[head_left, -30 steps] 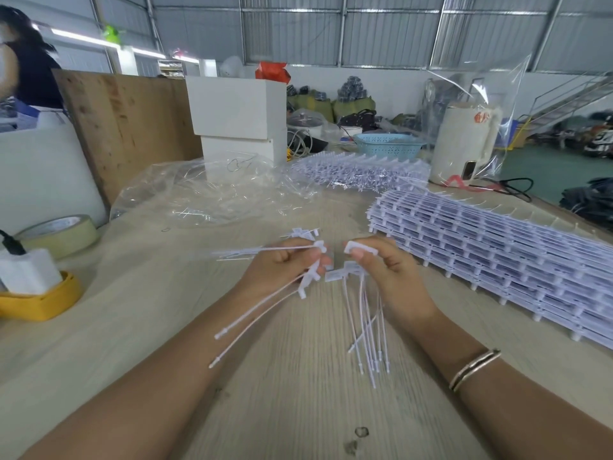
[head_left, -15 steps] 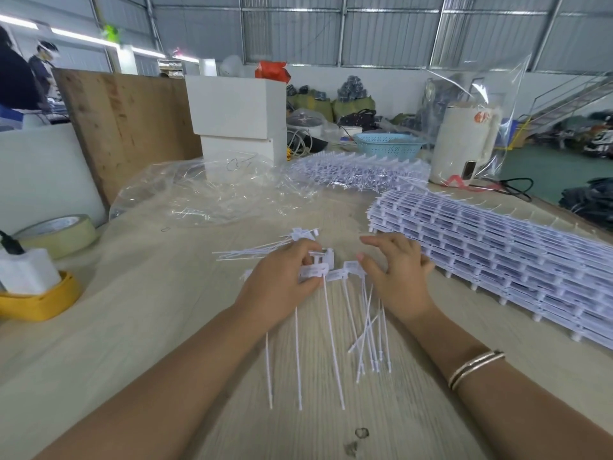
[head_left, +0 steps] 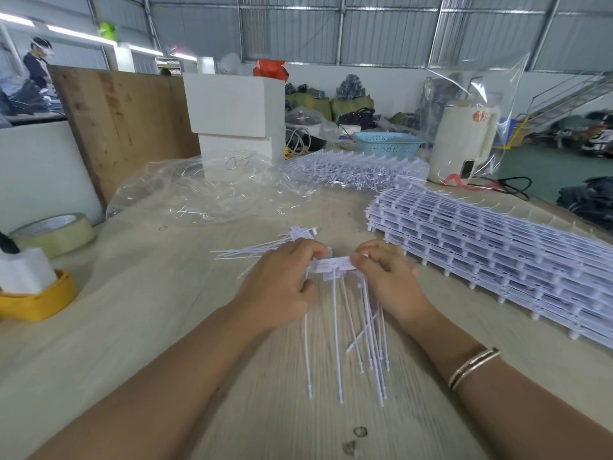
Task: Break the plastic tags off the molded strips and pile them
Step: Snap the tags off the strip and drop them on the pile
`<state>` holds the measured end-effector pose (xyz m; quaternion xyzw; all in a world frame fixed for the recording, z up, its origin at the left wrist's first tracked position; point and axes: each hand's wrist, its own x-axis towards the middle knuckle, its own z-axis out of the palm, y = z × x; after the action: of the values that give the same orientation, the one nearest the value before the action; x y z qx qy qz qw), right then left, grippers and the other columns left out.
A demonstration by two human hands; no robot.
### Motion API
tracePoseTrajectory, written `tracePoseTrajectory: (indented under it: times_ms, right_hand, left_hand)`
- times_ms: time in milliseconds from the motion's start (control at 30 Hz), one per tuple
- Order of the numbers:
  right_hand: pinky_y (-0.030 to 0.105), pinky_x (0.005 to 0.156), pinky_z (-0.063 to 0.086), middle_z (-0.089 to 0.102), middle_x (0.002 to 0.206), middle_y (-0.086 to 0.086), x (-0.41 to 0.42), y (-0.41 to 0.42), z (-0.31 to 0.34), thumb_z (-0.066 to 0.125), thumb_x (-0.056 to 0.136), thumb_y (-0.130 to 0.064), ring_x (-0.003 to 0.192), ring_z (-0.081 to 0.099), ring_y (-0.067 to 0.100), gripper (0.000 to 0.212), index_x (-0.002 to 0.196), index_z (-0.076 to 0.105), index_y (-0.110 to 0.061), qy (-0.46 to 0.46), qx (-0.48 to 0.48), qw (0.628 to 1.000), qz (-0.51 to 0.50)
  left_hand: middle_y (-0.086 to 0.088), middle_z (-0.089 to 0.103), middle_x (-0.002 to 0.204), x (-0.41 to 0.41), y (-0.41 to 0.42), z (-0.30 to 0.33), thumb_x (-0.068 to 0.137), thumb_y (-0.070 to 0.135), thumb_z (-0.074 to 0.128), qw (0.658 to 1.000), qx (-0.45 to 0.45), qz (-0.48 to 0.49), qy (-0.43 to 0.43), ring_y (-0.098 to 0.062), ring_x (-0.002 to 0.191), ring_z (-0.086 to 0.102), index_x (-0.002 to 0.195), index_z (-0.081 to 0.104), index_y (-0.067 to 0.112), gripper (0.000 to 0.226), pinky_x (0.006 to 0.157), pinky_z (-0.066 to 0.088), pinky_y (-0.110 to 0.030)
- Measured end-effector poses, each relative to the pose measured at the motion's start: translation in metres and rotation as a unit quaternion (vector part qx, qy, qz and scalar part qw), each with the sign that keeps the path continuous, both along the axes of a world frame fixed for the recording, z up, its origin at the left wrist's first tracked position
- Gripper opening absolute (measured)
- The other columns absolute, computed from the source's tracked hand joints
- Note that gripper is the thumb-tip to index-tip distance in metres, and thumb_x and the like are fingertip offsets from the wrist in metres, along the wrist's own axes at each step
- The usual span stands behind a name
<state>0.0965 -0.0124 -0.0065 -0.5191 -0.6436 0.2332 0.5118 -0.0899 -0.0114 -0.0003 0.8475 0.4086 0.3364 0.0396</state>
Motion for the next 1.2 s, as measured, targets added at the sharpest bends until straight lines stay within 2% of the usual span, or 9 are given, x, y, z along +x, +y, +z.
tracePoseTrajectory:
  times_ms: [133,300,533,733,833,933,1000,1100,1200]
  right_hand:
    - [0.055,0.102,0.026,0.056,0.085,-0.013,-0.004,-0.001,-0.001,0.060,0.089,-0.019,0.104,0.051,0.020,0.030,0.062,0.060,-0.033,0.002,0.006,1.000,0.017]
    - [0.051,0.098,0.034,0.058,0.083,-0.009,-0.010,-0.006,0.002,0.067,0.076,-0.038,0.106,0.050,0.027,0.011,0.066,0.063,-0.038,-0.034,0.002,0.997,0.063]
    - [0.044,0.094,0.038,0.060,0.085,-0.003,-0.008,-0.006,0.002,0.070,0.082,-0.014,0.101,0.051,0.029,0.029,0.078,0.063,-0.041,-0.045,0.057,0.996,0.059]
    - [0.059,0.091,0.033,0.059,0.079,-0.017,-0.006,-0.008,0.004,0.066,0.086,-0.016,0.095,0.052,0.021,0.026,0.077,0.063,-0.040,-0.064,0.099,0.992,0.046]
    - [0.060,0.093,0.031,0.060,0.080,-0.016,-0.004,-0.006,0.004,0.065,0.087,-0.023,0.098,0.051,0.017,0.021,0.074,0.060,-0.039,-0.051,0.084,0.995,0.018]
    - [0.052,0.099,0.031,0.061,0.088,-0.007,0.002,0.000,0.001,0.062,0.088,-0.028,0.103,0.051,0.019,0.009,0.080,0.065,-0.025,-0.046,0.054,0.997,-0.042]
    - [0.035,0.094,0.022,0.056,0.097,-0.011,0.006,0.004,-0.003,0.060,0.089,-0.037,0.110,0.046,0.018,0.008,0.088,0.065,-0.031,-0.108,0.024,0.987,-0.120]
    - [0.026,0.081,0.011,0.050,0.122,-0.008,0.008,0.006,-0.007,0.056,0.089,-0.046,0.119,0.034,0.015,0.032,0.118,0.060,-0.034,-0.188,-0.026,0.964,-0.187]
    - [0.025,0.077,0.010,0.051,0.118,-0.009,0.002,0.003,-0.007,0.059,0.087,-0.047,0.110,0.035,0.010,0.035,0.119,0.060,-0.034,-0.212,0.079,0.957,-0.181]
  left_hand:
    - [0.000,0.064,0.107,0.003,0.002,-0.002,0.077,0.015,0.062,0.998,0.041,0.027,0.031,-0.025,0.097,0.059,0.109,0.058,0.014,0.033,0.080,0.047,-0.042]
    - [0.002,0.067,0.095,0.005,0.004,-0.004,0.082,0.019,0.067,0.997,0.068,0.044,0.000,-0.022,0.088,0.061,0.096,0.067,0.016,0.014,0.070,0.048,-0.037]
    - [0.005,0.072,0.094,0.004,0.008,-0.006,0.086,0.018,0.066,0.996,-0.023,0.021,-0.078,-0.016,0.086,0.066,0.103,0.070,0.020,0.018,0.077,0.051,-0.038]
    - [0.011,0.068,0.071,0.005,0.009,-0.007,0.088,0.019,0.064,0.980,-0.118,-0.029,-0.157,-0.001,0.065,0.062,0.085,0.070,0.030,0.013,0.065,0.045,-0.018]
    - [0.009,0.068,0.074,0.003,0.011,-0.009,0.083,0.016,0.071,0.965,-0.143,-0.012,-0.222,-0.001,0.067,0.062,0.084,0.069,0.026,0.010,0.070,0.048,-0.020]
    - [0.018,0.061,0.076,-0.002,0.014,-0.010,0.076,0.010,0.076,0.976,-0.092,0.015,-0.195,0.008,0.073,0.055,0.083,0.065,0.028,0.022,0.072,0.042,-0.010]
    - [0.018,0.057,0.078,-0.003,0.015,-0.010,0.075,0.005,0.075,0.984,-0.058,0.019,-0.166,0.006,0.076,0.053,0.086,0.067,0.019,0.019,0.070,0.037,-0.007]
    - [0.005,0.060,0.083,-0.001,0.014,-0.009,0.075,0.003,0.074,0.986,-0.034,0.028,-0.161,-0.008,0.079,0.055,0.088,0.068,0.011,0.016,0.073,0.042,-0.018]
    - [0.000,0.061,0.090,0.004,0.010,-0.007,0.075,0.005,0.074,0.989,-0.018,0.022,-0.146,-0.015,0.085,0.058,0.094,0.068,0.011,0.021,0.077,0.045,-0.025]
